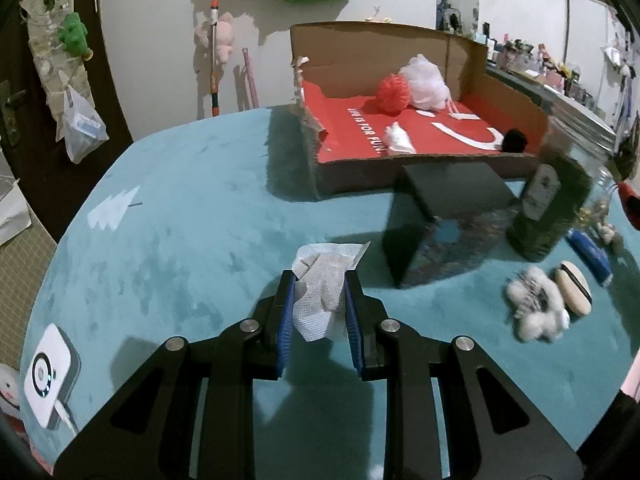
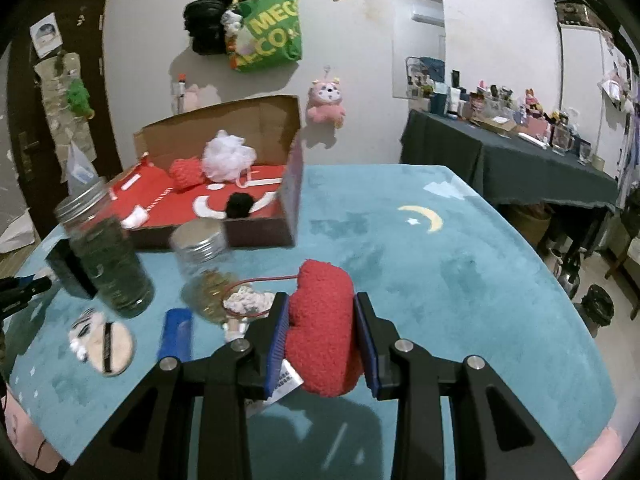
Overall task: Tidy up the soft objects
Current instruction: 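Carry the white tissue and red sock with both tools into the box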
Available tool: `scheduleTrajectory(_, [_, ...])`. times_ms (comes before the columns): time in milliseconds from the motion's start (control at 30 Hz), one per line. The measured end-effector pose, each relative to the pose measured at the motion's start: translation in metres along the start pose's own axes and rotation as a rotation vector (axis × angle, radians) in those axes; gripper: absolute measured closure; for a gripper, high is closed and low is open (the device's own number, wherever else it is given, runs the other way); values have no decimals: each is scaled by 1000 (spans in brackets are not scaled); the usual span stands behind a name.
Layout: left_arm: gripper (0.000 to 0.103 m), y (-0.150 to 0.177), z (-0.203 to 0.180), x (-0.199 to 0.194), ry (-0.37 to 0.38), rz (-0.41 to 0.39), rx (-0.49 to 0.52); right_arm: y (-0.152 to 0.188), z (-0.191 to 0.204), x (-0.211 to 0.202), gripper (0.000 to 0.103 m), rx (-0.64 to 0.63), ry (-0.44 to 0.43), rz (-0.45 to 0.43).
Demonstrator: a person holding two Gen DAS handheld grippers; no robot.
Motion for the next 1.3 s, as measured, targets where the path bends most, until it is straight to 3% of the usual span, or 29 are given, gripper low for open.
scheduleTrajectory(233, [81,-15,12,16,-2,23,-15,-13,-22,13,68,38,38,-1])
scheduleTrajectory(367, [81,-21,15,21,13,31,-22,-21,-28,15,68,68,17,-11])
scheduleTrajectory(900, [81,-32,15,26,11,27,-6,-54,-18,-11,68,39,-8,-103])
scheduleTrajectory(1300, [81,-38,3,26,25,19,30,-53,-6,28,68,29,-35,-52])
Point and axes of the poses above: each gripper's, at about its wrist camera, not at the fingertips, and x roughly the way its jaws point, z to its left, y to its underside, the point moved 2 cm from there along x, roughly the way its jaws point, and after that the axes turned 5 degrees about -x, right-handed, at the moved point
